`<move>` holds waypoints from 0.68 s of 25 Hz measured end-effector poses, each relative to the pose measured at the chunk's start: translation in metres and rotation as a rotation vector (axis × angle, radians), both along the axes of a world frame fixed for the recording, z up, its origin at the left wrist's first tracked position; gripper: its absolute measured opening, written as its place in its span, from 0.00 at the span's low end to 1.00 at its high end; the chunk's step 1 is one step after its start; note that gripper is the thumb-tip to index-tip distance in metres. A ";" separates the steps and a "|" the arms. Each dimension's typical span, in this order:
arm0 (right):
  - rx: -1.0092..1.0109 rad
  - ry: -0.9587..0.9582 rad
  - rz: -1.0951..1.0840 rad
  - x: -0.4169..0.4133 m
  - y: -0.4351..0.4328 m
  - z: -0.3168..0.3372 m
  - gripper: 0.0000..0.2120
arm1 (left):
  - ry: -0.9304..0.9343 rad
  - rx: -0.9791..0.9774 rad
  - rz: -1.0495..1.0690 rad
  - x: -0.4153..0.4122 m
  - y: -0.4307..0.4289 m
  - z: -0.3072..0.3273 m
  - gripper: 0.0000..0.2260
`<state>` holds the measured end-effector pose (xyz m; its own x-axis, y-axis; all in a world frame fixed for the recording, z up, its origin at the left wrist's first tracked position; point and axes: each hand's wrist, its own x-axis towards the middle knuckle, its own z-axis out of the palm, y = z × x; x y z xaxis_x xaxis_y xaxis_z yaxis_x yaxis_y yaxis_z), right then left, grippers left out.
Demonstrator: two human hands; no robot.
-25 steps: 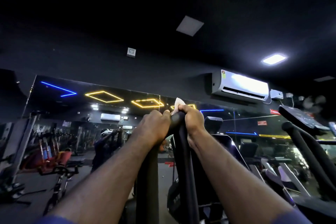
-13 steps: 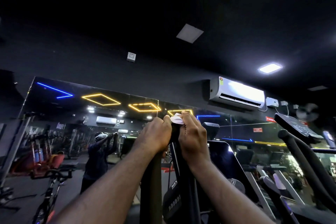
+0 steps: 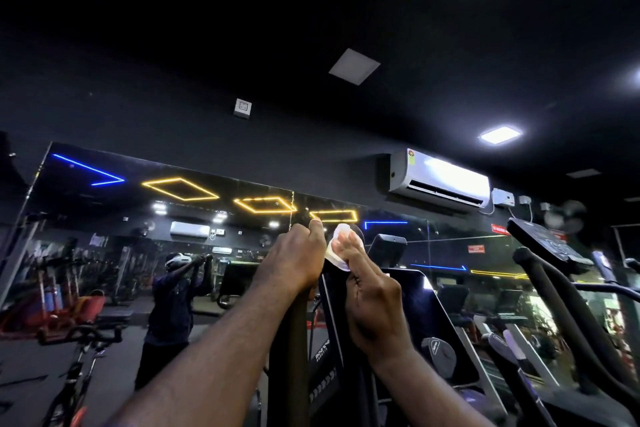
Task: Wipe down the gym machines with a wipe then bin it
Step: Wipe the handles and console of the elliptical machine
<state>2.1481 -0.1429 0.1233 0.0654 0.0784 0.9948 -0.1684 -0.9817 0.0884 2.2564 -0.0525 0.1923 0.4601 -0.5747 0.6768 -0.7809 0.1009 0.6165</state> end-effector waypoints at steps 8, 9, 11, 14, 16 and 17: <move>0.069 0.258 -0.159 0.000 0.004 0.077 0.05 | 0.039 -0.024 -0.034 0.001 -0.002 0.000 0.36; 0.178 0.270 -0.180 -0.002 0.002 0.095 0.07 | 0.038 -0.028 -0.028 0.002 -0.002 -0.001 0.36; 0.486 0.268 -0.032 -0.003 -0.001 0.119 0.13 | 0.054 -0.028 -0.032 0.002 -0.002 -0.003 0.34; 1.148 0.154 0.615 0.003 -0.020 0.119 0.13 | 0.071 -0.042 -0.053 0.001 -0.001 -0.002 0.28; 1.387 0.118 0.916 0.010 -0.041 0.104 0.12 | 0.072 -0.049 -0.050 0.000 -0.002 -0.002 0.30; 1.449 0.069 0.952 0.012 -0.051 0.094 0.13 | 0.067 -0.062 -0.050 0.001 -0.003 -0.002 0.31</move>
